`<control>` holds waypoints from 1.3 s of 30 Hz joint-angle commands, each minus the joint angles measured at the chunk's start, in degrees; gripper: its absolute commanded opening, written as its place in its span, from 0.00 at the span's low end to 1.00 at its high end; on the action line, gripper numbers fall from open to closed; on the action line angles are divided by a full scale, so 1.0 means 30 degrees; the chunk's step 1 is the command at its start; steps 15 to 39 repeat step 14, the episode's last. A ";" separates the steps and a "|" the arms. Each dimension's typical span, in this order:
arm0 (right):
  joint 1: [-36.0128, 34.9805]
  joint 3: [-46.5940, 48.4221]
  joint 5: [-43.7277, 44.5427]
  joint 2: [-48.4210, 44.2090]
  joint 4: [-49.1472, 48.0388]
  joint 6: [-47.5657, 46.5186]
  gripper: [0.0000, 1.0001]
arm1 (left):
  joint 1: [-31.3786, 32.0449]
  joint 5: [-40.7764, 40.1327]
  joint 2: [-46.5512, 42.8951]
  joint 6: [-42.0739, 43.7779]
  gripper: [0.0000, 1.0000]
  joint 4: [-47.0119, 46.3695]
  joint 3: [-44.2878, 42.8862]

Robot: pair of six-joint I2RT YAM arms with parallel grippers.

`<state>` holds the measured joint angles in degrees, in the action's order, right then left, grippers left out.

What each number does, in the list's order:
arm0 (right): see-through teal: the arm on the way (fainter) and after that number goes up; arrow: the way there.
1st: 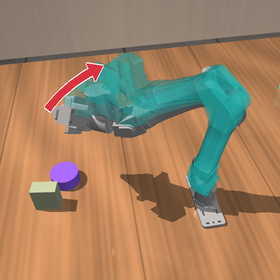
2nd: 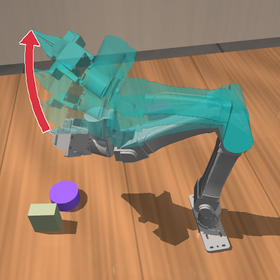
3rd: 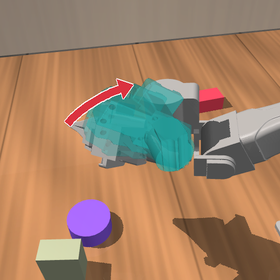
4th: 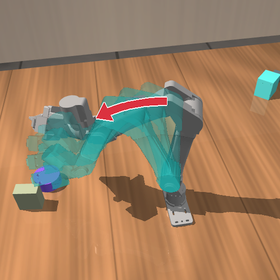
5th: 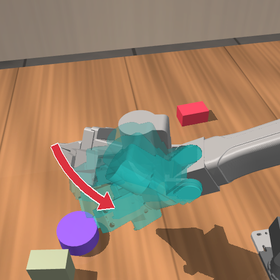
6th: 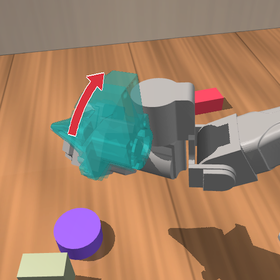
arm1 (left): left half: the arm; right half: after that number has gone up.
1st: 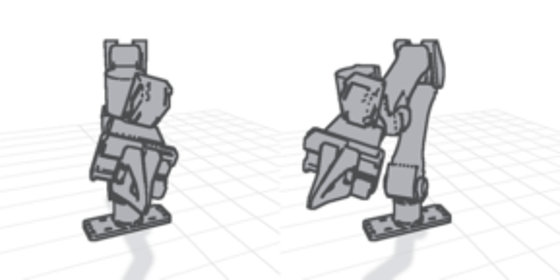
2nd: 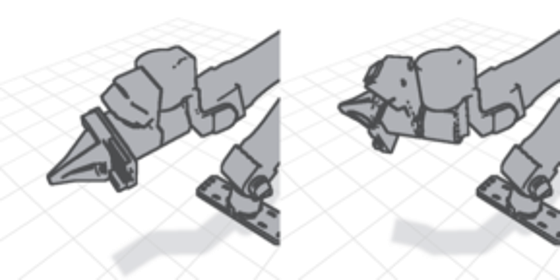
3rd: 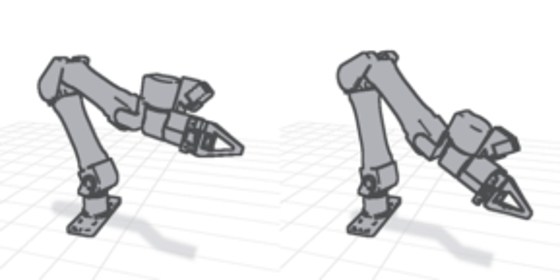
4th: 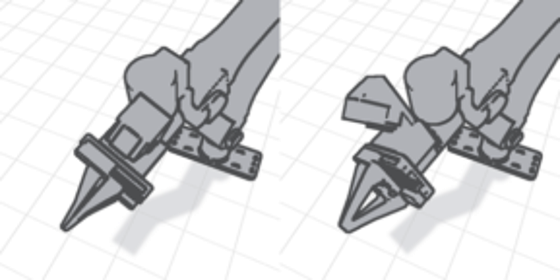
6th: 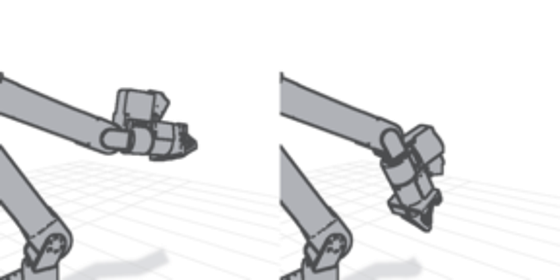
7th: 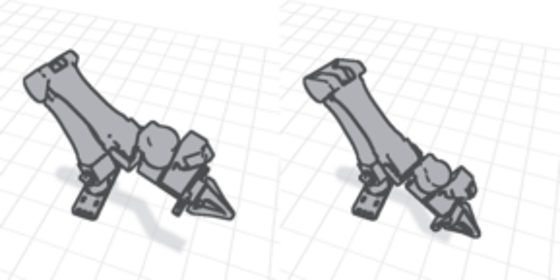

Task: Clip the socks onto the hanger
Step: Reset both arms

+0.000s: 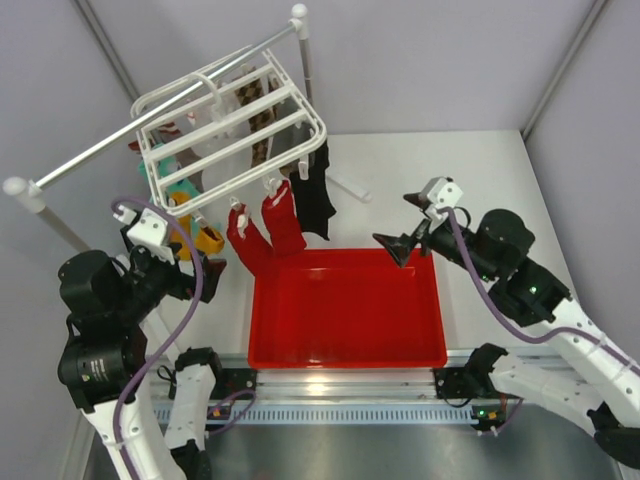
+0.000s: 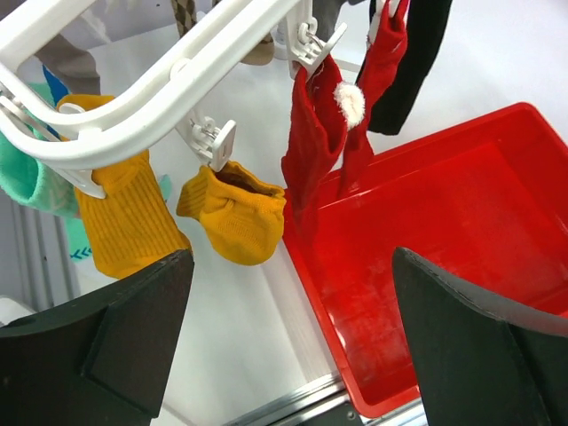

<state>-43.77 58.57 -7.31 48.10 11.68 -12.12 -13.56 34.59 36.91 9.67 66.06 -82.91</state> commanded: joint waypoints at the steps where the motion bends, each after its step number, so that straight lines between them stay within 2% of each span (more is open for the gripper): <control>1: 0.1749 -0.0858 -0.0169 -0.2404 0.2167 0.1137 1.00 | -0.0020 -0.0309 -0.0288 0.1815 0.98 0.0362 -0.0224; 9: 0.5853 -0.2587 -0.0929 -0.7295 0.4949 0.1988 1.00 | -0.0050 -0.1801 -0.1664 0.1054 0.98 -0.0223 0.1064; 14: 0.6912 -0.2939 -0.1781 -0.8560 0.5832 0.2311 1.00 | -0.0050 -0.2418 -0.1901 0.1258 0.98 -0.0458 0.1388; 39: 0.6912 -0.2939 -0.1781 -0.8560 0.5832 0.2311 1.00 | -0.0050 -0.2418 -0.1901 0.1258 0.98 -0.0458 0.1388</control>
